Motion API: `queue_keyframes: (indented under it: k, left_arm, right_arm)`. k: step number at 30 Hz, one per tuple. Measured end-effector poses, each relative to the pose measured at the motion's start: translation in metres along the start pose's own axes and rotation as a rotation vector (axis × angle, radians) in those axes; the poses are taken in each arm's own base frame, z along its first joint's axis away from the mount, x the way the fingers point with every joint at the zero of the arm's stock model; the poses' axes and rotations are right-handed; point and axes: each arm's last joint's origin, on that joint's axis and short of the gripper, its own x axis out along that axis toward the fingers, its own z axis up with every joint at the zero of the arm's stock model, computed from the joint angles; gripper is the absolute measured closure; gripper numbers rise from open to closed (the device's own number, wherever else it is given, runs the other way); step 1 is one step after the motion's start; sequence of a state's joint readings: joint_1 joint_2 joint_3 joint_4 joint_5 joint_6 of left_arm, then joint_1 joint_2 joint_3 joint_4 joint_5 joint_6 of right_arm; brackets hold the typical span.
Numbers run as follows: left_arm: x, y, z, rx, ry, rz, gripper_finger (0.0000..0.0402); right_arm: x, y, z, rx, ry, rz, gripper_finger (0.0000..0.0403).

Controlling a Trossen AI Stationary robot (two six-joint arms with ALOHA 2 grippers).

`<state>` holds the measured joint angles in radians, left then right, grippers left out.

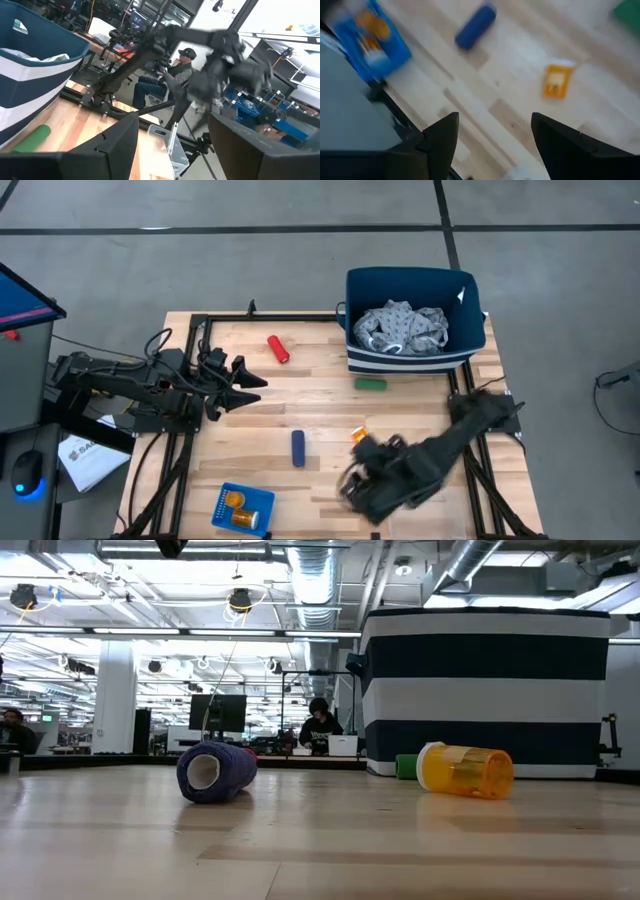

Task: Pick & place medical supplies in basket/bin
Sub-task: Put the orange pill bottle into the blue basket

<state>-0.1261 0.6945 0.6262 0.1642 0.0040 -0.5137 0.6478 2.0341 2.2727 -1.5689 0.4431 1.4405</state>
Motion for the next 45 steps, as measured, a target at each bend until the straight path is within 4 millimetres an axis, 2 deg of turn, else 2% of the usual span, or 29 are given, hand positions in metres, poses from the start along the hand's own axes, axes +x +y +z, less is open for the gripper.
queue_keyframes:
  k: [2, 4, 8, 10, 15, 18, 22, 28, 36, 45]
  left_arm:
    - [0.000, 0.000, 0.000, 0.000, 0.000, 0.000, 0.0169]
    - [0.000, 0.000, 0.000, 0.000, 0.000, 0.000, 0.0169]
    - [0.000, 0.000, 0.000, 0.000, 0.000, 0.000, 0.0169]
    - [0.000, 0.000, 0.000, 0.000, 0.000, 0.000, 0.0169]
    - [0.000, 0.000, 0.000, 0.000, 0.000, 0.000, 0.0169]
    - [0.000, 0.000, 0.000, -0.020, -0.001, 0.000, 0.0169]
    - [0.000, 0.000, 0.000, -0.030, -0.001, -0.001, 0.0170]
    - [0.000, -0.001, 0.001, -0.045, -0.014, -0.008, 0.0169]
    - [0.000, -0.001, 0.002, -0.046, -0.025, -0.007, 0.0169]
    - [0.000, -0.001, 0.003, -0.052, -0.032, -0.011, 0.0169]
  right_arm:
    - [-0.015, -0.018, 0.002, 0.018, -0.023, 0.006, 0.0157]
    - [-0.017, -0.037, -0.002, 0.037, -0.020, -0.030, 0.0157]
    - [-0.007, -0.072, -0.009, 0.113, -0.016, -0.072, 0.0157]
    - [0.007, -0.080, -0.011, 0.158, -0.021, -0.017, 0.0157]
    - [0.061, -0.081, -0.017, 0.199, 0.022, 0.118, 0.0157]
    - [0.097, -0.086, -0.019, 0.203, 0.078, 0.081, 0.0157]
    - [0.129, -0.092, -0.008, 0.211, 0.133, -0.004, 0.0157]
    - [0.150, -0.094, 0.002, 0.217, 0.180, -0.064, 0.0157]
    - [0.184, -0.090, -0.014, 0.155, 0.264, -0.144, 0.0157]
    - [0.207, -0.088, -0.028, 0.127, 0.285, -0.206, 0.0157]
